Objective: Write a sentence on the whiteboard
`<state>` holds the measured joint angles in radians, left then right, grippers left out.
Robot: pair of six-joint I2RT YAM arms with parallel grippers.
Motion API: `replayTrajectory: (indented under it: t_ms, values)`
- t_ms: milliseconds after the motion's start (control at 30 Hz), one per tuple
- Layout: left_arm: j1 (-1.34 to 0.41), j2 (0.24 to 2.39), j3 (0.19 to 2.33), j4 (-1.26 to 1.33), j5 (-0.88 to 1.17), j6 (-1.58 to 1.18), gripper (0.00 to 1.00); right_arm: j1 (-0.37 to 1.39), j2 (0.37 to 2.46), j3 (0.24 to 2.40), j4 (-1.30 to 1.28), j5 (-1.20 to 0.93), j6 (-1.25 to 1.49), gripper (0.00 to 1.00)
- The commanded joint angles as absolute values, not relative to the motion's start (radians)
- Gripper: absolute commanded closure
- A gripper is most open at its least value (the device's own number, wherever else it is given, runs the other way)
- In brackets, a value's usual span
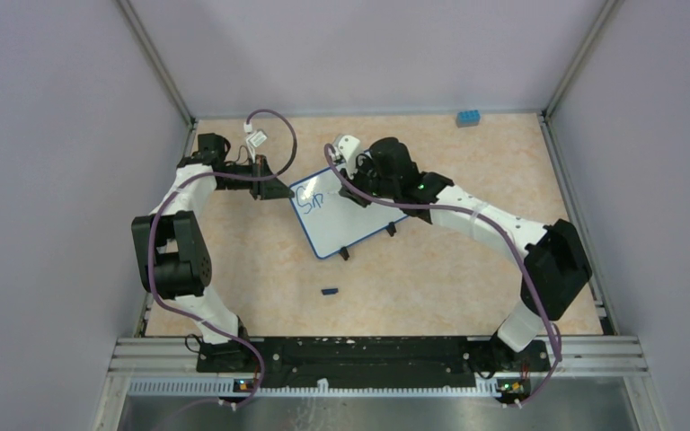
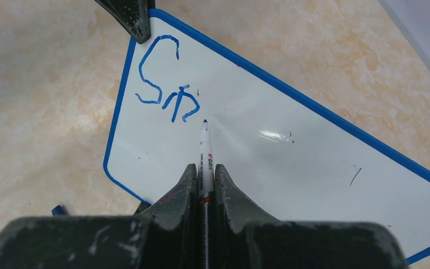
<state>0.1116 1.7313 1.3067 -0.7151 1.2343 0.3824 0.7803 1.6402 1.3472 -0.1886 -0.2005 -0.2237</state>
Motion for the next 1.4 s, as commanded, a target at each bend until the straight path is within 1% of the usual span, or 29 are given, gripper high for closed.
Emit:
replayTrajectory:
  t_ms: [0,500,933,1367]
  values:
    - [0.11,1.699,1.32,-0.712,1.247,0.383,1.0,0.775,1.634,1.387,-0.159,-0.213,-0.215,1.0]
    - [0.109,1.701,1.321,-0.715,1.244,0.387,1.0,0.776,1.692,1.422,-0.13,-0.2,-0.213,1.0]
    - [0.107,1.703,1.322,-0.715,1.241,0.386,1.0,0.755,1.664,1.393,-0.144,-0.16,-0.239,1.0]
    - [0.107,1.705,1.323,-0.714,1.239,0.388,1.0,0.772,1.658,1.358,-0.15,-0.184,-0.246,1.0]
